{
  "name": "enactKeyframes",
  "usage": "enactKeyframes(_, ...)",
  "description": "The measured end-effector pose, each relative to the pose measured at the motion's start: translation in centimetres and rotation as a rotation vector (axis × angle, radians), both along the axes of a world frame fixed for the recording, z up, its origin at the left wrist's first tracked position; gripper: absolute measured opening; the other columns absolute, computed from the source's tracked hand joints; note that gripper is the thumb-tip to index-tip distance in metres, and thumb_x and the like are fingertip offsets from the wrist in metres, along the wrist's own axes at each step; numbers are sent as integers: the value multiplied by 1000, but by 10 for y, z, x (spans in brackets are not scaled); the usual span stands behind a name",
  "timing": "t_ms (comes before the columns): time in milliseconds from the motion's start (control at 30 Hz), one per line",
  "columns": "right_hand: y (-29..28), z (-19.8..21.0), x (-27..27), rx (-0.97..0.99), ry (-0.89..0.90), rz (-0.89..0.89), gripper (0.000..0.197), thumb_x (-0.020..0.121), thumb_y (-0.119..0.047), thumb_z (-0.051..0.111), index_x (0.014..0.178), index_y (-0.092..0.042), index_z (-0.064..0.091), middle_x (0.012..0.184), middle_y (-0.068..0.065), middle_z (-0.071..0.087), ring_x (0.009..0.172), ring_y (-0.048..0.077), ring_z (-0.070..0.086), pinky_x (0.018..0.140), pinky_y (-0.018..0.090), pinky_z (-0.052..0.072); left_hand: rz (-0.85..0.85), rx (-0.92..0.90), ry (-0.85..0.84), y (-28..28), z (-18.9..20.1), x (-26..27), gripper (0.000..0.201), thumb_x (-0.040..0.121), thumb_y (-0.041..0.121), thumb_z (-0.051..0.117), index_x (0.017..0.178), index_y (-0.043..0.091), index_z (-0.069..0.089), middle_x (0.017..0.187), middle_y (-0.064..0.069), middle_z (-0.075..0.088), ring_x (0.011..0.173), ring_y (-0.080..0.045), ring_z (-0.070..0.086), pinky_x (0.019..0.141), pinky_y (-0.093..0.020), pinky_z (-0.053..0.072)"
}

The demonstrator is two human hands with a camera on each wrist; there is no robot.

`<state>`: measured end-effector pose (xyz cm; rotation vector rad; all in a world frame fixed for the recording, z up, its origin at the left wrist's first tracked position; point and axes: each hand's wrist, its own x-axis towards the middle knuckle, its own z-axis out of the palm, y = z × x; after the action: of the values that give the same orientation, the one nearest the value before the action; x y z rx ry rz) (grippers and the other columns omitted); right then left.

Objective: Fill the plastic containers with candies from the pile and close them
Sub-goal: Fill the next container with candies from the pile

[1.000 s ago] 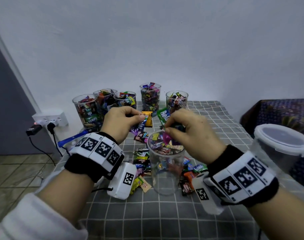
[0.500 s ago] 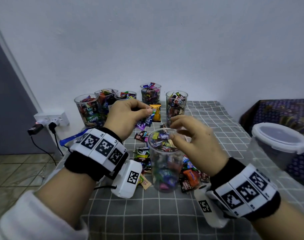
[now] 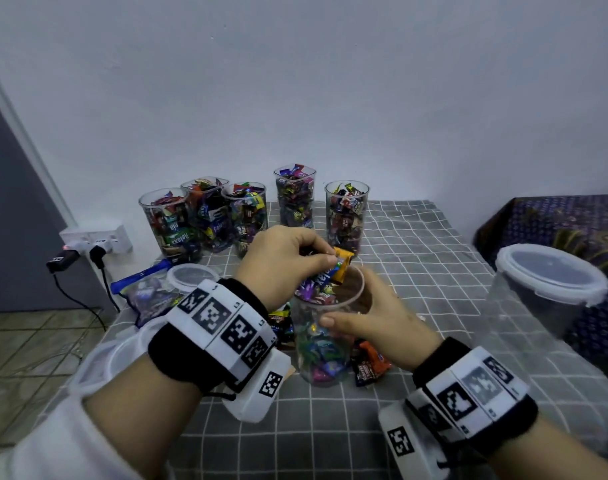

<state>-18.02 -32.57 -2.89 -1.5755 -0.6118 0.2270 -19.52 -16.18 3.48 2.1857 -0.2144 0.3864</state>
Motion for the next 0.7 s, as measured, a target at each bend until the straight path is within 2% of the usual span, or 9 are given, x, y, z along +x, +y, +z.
enactKeyframes(67, -1, -2, 0, -17, -17, -3, 71, 61, -22, 81, 124, -18, 46, 117, 1, 64, 110, 11, 61, 93, 27, 49, -9, 128, -17, -3, 0, -3, 3, 79, 24, 72, 79, 21, 72, 68, 13, 62, 65, 2, 55, 67, -18, 46)
enactKeyframes(100, -1, -2, 0, -25, -26, -5, 74, 60, -27, 82, 125, -17, 46, 118, 1, 64, 111, 12, 61, 96, 30, 48, -10, 190, -28, -4, 1, -5, 6, 80, 26, 72, 82, 20, 73, 69, 13, 63, 66, 2, 55, 65, -16, 45)
enactKeyframes(200, -1, -3, 0, -43, -43, -19, 76, 58, -37, 81, 124, -18, 47, 118, 0, 64, 112, 12, 60, 99, 38, 47, -16, 301, -31, -4, 2, -8, 11, 80, 30, 71, 86, 22, 75, 77, 5, 70, 72, -4, 60, 68, -20, 46)
enactKeyframes(367, -2, -1, -2, -79, -38, -34, 76, 54, -41, 81, 122, -32, 47, 121, -5, 62, 115, 7, 57, 101, 40, 46, -66, 406, -24, -5, 4, -11, 17, 81, 32, 70, 95, 24, 75, 90, 4, 73, 84, -9, 64, 80, -28, 49)
enactKeyframes(467, -2, 0, -3, -92, -40, -33, 72, 55, -42, 81, 119, -38, 47, 121, -8, 62, 115, 6, 57, 102, 41, 45, -89, 459, -19, -7, 4, -10, 21, 82, 40, 67, 99, 29, 74, 94, 5, 73, 86, -10, 65, 81, -31, 49)
enactKeyframes(600, -2, 0, -3, -82, -35, -35, 75, 55, -41, 81, 122, -35, 46, 122, -4, 61, 117, 8, 56, 102, 42, 44, -139, 389, 21, -8, 3, -10, 38, 74, 59, 55, 98, 35, 72, 89, 9, 73, 85, -5, 66, 81, -33, 52)
enactKeyframes(700, -1, -1, -3, -70, -34, -45, 83, 54, -43, 83, 127, -28, 46, 123, -2, 61, 118, 12, 56, 103, 43, 43, -169, 165, 5, -9, 5, -14, 35, 74, 53, 62, 94, 27, 74, 86, 9, 73, 82, 1, 65, 80, -24, 53)
